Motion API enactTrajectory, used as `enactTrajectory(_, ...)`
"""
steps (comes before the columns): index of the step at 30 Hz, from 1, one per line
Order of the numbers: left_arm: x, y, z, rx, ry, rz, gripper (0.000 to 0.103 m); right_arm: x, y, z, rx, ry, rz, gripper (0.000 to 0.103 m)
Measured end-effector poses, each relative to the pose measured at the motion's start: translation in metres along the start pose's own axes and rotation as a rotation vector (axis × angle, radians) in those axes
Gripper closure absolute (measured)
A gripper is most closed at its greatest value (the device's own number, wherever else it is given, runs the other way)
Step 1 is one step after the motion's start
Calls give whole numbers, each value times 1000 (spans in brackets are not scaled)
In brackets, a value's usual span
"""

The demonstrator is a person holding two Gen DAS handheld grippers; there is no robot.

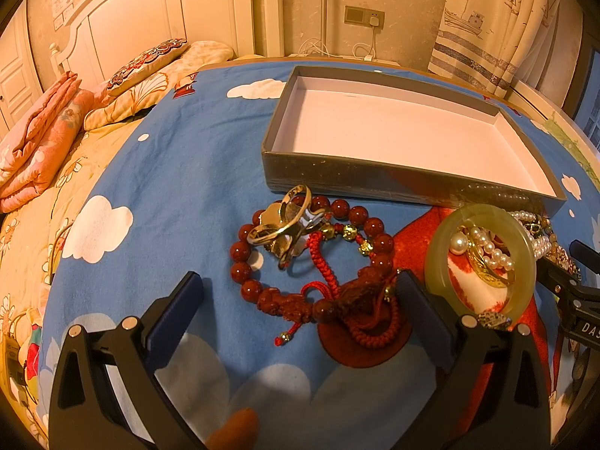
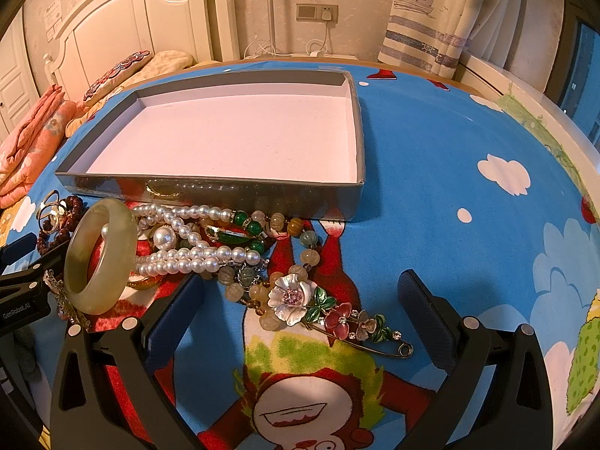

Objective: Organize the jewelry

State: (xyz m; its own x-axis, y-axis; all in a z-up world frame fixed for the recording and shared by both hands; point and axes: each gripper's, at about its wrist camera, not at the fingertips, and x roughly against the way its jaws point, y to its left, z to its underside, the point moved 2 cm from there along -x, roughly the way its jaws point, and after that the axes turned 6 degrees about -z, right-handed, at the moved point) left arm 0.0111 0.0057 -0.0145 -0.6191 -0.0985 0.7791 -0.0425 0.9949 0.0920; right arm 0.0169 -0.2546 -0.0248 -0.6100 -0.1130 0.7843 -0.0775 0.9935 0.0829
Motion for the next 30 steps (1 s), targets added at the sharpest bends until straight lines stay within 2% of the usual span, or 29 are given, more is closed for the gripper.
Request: enactTrajectory(30,0,-4,0,1,0,-1,2,0,-1,-1,-3,-1,0,4)
